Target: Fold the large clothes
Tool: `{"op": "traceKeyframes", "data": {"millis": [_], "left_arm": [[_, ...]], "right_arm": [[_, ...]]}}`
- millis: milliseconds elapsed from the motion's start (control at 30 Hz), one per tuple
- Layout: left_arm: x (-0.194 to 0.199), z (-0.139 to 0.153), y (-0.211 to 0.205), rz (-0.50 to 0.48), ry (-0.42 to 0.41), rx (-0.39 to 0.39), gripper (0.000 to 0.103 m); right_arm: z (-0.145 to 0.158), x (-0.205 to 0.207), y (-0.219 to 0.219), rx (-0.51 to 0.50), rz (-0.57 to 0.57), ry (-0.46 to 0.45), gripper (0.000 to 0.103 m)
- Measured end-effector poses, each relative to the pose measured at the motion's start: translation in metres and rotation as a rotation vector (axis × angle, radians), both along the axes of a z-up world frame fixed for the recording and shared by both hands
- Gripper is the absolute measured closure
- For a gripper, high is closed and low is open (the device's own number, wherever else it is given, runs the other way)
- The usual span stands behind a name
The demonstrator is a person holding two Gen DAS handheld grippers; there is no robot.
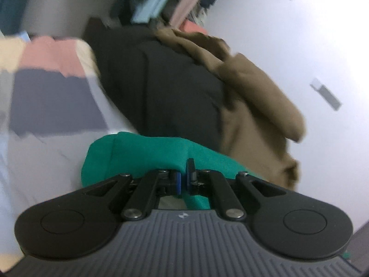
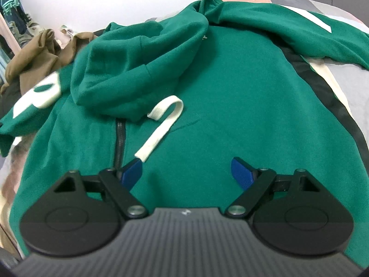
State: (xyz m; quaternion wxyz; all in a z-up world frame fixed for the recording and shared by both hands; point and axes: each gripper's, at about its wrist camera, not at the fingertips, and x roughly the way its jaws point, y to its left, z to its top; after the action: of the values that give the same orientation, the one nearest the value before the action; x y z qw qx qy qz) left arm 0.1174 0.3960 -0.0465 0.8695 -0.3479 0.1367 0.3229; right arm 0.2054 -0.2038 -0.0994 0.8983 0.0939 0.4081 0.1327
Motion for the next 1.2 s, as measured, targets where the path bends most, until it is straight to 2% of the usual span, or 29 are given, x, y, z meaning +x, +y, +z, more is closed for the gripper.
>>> {"op": "traceKeyframes", "data": {"millis": [200,267,333,400,433,467,533,667,867,1033,1167,1200], "left_arm": [[0.023,-0.022,0.005,-0.01,0.157,0.028,0.098],[0.025,-0.02,0.001,-0.022,0.185,0.053,0.098],[0.024,-0.019,-0.001,-0.034,0.193,0.04,0.095],[0.021,-0.015,-0.002,-0.051,0.199,0.024,0.076],[0.017,-0.013,-0.007,-0.079,0.196,0.033,0.056],[0.017,-0.011,-0.01,-0.103,0.189,0.049,0.044],[0.013,-0.005,-0.023,-0.151,0.191,0.095,0.042],[0.006,0.006,-0.046,-0.249,0.177,0.102,0.042],[-0.006,0.025,-0.1,-0.453,0.138,0.205,0.042],[-0.007,0.029,-0.155,-0.594,0.111,0.197,0.042],[0.0,0.022,-0.194,-0.691,0.088,0.175,0.042],[0.004,0.018,-0.202,-0.708,0.093,0.165,0.042]], "right_arm": [[-0.001,0.004,0.004,-0.008,-0.001,-0.007,0.018],[-0.001,0.005,0.005,-0.01,0.005,-0.013,0.018],[0.0,0.004,0.006,-0.013,0.013,-0.024,0.018],[0.002,0.002,0.006,-0.01,0.023,-0.04,0.018],[0.003,0.001,0.007,-0.007,0.026,-0.05,0.018],[0.004,0.0,0.008,-0.004,0.03,-0.06,0.018],[0.008,-0.002,0.009,0.011,0.042,-0.082,0.018],[0.017,-0.006,0.012,0.025,0.045,-0.14,0.018],[0.038,-0.005,0.026,0.036,0.047,-0.242,0.018],[0.046,-0.001,0.051,0.002,0.103,-0.294,0.018],[0.043,0.013,0.073,-0.017,0.122,-0.293,0.017],[0.041,0.019,0.079,-0.023,0.123,-0.285,0.014]]}}
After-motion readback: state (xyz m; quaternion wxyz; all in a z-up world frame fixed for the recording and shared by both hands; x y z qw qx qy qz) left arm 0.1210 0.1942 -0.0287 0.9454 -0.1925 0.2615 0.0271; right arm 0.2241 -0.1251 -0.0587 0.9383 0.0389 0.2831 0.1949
